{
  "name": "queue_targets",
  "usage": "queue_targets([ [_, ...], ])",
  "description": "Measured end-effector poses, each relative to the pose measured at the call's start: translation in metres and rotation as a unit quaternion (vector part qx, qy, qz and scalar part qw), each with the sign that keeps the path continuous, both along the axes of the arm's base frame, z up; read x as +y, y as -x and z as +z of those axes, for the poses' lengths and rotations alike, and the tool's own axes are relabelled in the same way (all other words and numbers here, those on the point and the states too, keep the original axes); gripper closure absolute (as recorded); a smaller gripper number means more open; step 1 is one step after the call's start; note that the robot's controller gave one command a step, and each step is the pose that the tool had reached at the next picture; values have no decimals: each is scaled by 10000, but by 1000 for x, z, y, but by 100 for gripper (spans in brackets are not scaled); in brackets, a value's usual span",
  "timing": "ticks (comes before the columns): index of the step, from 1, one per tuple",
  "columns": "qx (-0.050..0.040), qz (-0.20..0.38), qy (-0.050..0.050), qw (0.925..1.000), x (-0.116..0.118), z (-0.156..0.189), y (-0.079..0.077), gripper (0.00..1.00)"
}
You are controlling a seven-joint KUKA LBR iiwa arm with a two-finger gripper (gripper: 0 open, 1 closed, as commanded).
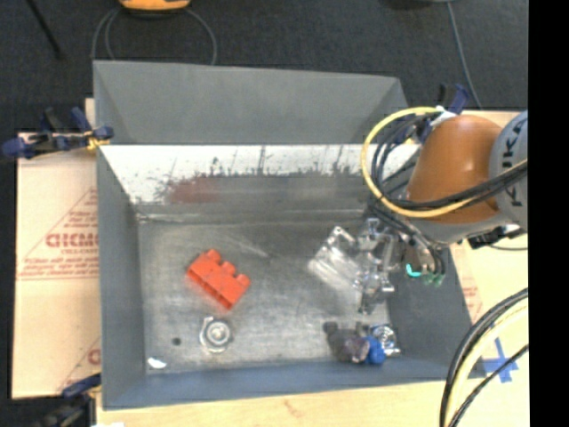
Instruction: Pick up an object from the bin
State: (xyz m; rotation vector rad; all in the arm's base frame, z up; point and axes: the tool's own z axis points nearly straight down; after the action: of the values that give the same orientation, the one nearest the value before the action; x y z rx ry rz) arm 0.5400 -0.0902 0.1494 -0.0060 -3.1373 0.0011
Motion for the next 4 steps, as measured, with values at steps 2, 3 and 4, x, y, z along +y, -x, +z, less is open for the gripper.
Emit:
queue_targets([
  [2,9,617,-18,9981,-25,-17,42,0],
  [3,-116,2936,31,9559,-28,-71,58,0],
  [4,-102,3821,-104,9240,-54,-74,53,0],
])
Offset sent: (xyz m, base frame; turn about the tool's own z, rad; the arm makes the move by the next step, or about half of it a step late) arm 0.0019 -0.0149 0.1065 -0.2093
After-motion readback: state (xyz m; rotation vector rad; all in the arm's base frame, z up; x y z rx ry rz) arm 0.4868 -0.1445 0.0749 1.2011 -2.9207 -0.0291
